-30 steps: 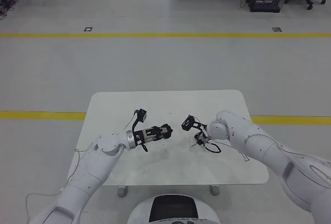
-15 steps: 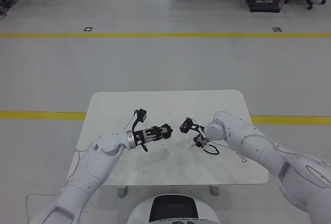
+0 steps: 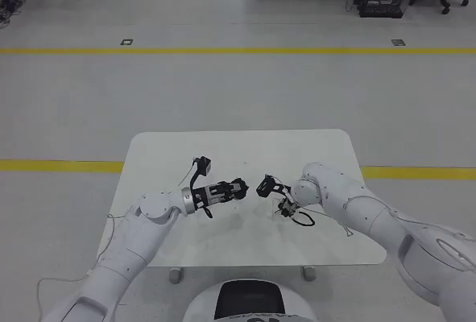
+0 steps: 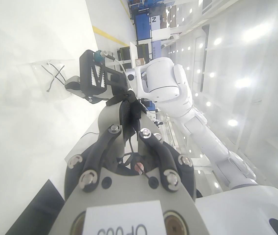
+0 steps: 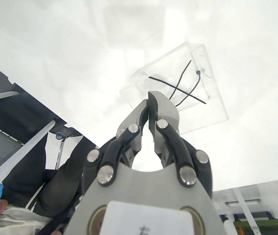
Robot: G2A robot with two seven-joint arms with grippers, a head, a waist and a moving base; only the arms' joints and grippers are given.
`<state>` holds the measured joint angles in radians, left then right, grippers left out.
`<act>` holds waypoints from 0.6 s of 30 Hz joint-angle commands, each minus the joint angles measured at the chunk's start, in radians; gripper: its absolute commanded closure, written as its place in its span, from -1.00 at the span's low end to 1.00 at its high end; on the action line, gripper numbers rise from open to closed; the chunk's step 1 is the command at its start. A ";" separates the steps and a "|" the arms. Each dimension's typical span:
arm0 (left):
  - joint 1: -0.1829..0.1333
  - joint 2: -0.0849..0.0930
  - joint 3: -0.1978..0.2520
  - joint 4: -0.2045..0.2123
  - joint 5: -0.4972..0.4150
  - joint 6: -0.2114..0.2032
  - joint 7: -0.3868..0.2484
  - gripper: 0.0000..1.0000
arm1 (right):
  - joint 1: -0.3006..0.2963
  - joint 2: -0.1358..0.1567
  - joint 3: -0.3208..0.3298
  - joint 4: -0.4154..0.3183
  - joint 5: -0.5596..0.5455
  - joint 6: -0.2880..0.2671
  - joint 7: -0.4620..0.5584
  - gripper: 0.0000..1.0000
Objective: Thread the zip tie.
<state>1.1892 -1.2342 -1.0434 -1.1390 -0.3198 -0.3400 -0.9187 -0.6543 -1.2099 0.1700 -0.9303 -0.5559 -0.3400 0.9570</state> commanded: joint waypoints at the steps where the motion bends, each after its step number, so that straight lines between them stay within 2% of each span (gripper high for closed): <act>1: 0.000 0.000 0.000 0.000 0.000 0.000 0.000 1.00 | -0.001 -0.001 0.000 -0.005 0.000 0.000 0.006 1.00; 18: 0.000 0.000 0.000 0.000 0.000 0.000 0.000 1.00 | -0.015 -0.015 0.000 -0.046 0.015 0.000 0.049 1.00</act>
<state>1.1892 -1.2342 -1.0434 -1.1390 -0.3198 -0.3400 -0.9187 -0.6681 -1.2234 0.1700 -0.9743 -0.5387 -0.3400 1.0012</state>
